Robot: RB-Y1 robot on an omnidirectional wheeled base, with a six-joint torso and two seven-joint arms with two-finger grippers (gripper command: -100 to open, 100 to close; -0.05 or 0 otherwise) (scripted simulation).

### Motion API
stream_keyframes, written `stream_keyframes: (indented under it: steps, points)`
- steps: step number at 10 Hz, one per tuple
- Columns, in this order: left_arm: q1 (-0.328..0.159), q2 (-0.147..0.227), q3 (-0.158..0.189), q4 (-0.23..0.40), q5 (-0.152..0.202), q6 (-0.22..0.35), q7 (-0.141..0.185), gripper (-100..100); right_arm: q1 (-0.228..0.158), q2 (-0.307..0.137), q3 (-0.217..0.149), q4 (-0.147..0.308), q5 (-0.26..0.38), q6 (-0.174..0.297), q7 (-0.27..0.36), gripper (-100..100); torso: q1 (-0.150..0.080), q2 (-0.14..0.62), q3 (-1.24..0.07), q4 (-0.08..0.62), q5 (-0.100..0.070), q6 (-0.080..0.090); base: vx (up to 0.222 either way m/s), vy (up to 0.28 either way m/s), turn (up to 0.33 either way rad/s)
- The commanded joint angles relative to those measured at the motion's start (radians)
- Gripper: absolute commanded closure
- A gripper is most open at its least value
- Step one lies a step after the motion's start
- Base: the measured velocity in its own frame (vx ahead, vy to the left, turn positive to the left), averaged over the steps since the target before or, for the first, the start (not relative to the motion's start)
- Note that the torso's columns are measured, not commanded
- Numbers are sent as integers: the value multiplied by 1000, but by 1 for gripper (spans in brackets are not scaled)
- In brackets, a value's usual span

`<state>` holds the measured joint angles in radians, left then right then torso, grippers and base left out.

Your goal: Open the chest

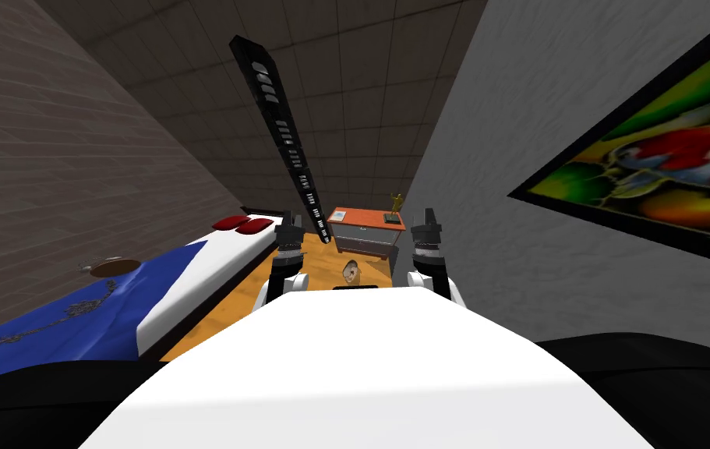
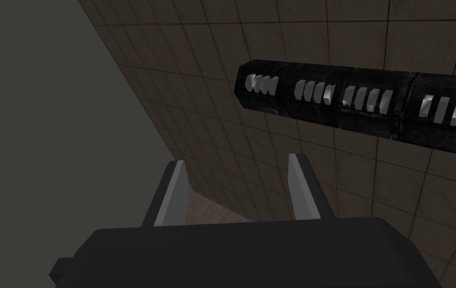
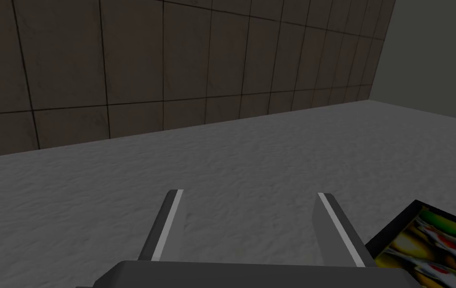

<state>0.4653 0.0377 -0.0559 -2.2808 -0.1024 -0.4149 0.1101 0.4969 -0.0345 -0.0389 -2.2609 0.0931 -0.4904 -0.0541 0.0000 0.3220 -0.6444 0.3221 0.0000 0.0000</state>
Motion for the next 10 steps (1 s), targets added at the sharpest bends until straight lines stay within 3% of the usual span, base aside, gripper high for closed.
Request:
stream_keyframes:
  steps: [1, 4, 5, 7, 9, 10]
  points:
    - [0, 0, 0, 0, 0, 0, 0, 0, 0, 0, 0, 0, 0, 0, 0, 0, 0, 74, -147, 74, 0, 0, 0, 0, 0]
    - [0, 0, 0, 0, 0, 0, 0, 0, 0, 0, 0, 0, 0, 0, 0, 0, 0, 296, -590, 295, 0, 0, 0, 0, 0]
    - [0, 0, 0, 0, 0, 0, 0, 0, -4, -34, 10, 22, 30, 37, 8, -100, 0, 369, -738, 369, 0, 0, 25, 4, 91]
    - [0, 0, 0, 0, 0, 0, 0, 0, -11, -61, 23, 53, 73, 90, 20, -100, 0, 411, -827, 411, 0, 0, 44, 8, 116]
    - [0, 0, 0, 0, 0, 0, 0, 0, -14, -72, 32, 73, 101, 125, 28, -100, 0, 414, -832, 415, 0, 0, 47, 4, 84]
    - [0, 0, 0, 0, 0, 0, 0, 0, -19, -81, 43, 95, 132, 163, 37, -100, 0, 417, -831, 416, 0, 0, 33, 5, 91]
